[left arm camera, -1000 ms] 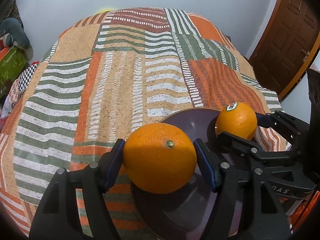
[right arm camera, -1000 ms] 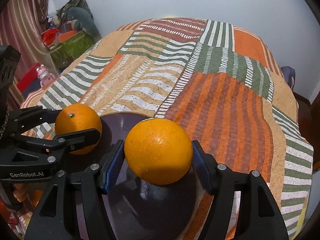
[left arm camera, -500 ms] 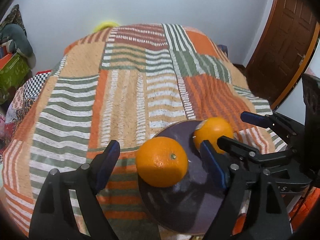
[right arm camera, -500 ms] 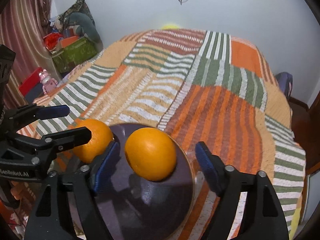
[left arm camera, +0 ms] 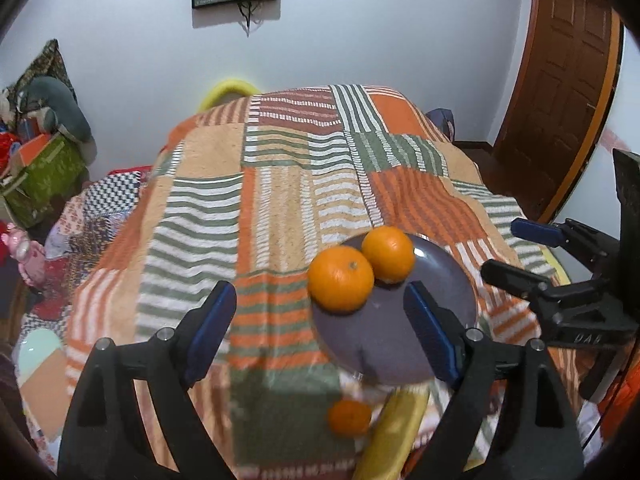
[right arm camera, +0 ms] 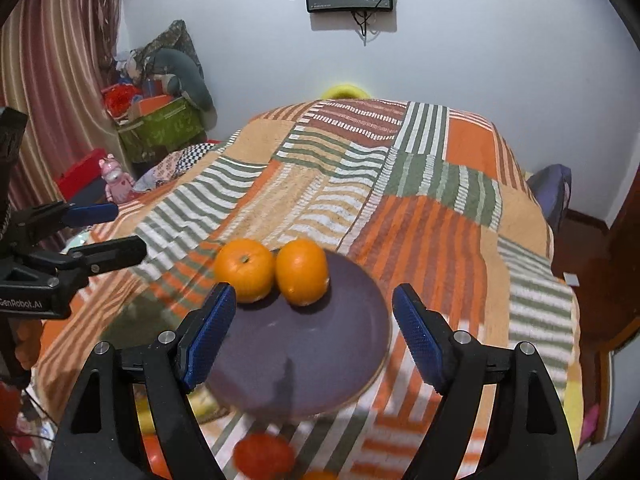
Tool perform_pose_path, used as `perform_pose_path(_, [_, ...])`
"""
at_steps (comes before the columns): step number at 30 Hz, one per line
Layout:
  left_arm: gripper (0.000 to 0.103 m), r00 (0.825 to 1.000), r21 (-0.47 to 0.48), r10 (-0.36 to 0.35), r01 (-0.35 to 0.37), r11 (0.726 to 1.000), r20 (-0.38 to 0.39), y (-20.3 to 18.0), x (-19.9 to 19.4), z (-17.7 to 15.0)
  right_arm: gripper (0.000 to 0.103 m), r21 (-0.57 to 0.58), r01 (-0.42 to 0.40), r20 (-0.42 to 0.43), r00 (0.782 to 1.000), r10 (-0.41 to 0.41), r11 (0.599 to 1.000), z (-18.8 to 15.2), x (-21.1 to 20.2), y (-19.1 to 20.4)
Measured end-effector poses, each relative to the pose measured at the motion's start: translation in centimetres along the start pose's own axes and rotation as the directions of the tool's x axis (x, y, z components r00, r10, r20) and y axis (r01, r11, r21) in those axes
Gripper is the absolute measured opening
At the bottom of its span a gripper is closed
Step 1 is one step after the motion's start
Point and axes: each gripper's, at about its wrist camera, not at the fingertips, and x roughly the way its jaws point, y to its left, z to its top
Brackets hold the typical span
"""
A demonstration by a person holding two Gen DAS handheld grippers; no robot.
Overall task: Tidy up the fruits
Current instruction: 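Lower both oranges onto the purple plate and open both tools, then move the left tool to the yellow corn cob while the right tool approaches the yellow squash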
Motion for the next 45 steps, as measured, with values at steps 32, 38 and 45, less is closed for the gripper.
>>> perform_pose_path(32, [0.092,0.973,0.047,0.038,-0.028,0.999,-0.229,0.0,-4.4,-18.4,0.078,-0.039,0.021,-0.244,0.969,-0.029,0.999,-13.7,-3.3,5.3])
perform_pose_path(38, [0.092,0.971,0.099,0.052,-0.029,0.995,-0.235,-1.3,-4.0,-19.0,0.078,-0.015,0.001,-0.253,0.968,-0.005,1.000,-14.0,-3.5,4.8])
perform_pose_path(45, [0.086,0.966,0.104,0.005,0.023,0.994,-0.257,-2.7,-4.0,-18.4,0.078,-0.030,0.047,-0.236,0.970,-0.052,0.998,-14.1,-3.9,4.4])
